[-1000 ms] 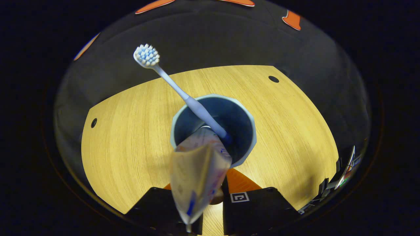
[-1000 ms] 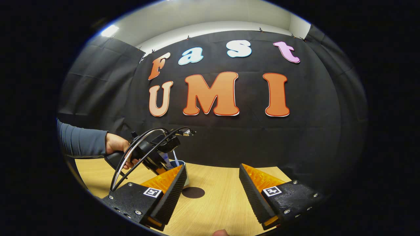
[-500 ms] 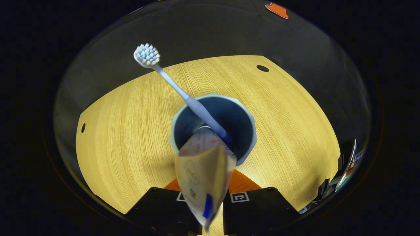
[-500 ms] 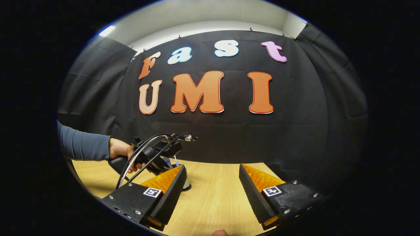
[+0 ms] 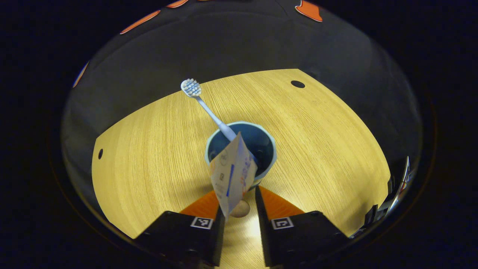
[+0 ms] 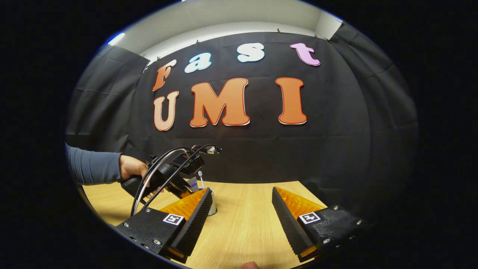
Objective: Put the toothbrush and toothpaste on the desktop into the cup, then pick up the cup and place it on the coaster on the desktop.
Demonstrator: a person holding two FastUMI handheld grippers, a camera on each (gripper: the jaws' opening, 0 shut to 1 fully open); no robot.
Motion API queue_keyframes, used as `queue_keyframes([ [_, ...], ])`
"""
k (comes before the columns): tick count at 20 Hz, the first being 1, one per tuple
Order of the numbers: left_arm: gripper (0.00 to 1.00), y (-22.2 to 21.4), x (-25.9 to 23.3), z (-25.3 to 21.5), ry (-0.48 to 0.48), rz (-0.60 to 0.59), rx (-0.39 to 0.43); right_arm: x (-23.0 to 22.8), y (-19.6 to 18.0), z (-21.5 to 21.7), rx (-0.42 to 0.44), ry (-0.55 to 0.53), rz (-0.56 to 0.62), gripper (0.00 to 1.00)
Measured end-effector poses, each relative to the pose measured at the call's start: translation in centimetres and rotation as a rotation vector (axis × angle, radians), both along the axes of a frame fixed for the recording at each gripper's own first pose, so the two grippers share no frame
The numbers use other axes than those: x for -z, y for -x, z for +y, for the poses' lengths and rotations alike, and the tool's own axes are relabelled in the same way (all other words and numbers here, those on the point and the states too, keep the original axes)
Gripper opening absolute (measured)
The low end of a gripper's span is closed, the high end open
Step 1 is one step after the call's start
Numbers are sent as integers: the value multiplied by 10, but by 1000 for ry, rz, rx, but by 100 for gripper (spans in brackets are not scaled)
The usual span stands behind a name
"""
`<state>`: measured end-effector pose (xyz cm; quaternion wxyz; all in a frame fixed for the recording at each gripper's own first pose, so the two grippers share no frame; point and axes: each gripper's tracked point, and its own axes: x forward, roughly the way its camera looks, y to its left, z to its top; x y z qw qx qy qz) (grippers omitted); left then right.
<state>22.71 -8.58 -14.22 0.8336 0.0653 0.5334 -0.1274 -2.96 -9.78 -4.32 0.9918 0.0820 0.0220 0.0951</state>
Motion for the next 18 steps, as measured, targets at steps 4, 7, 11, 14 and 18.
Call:
queue_keyframes([
  [4,86,14,-6,2,45,-48,26,-4,-1,8,1,13,-3,96],
  [7,90,23,-17,10,62,-141,51,-13,-3,19,9,15,-11,96],
  [11,100,42,-67,32,56,-305,49,-17,-12,40,16,16,-7,96],
  [14,99,62,-107,51,69,-450,44,-16,-18,59,15,29,-4,96],
  [18,99,65,-151,92,32,-694,-15,-25,-27,82,19,40,-26,96],
])
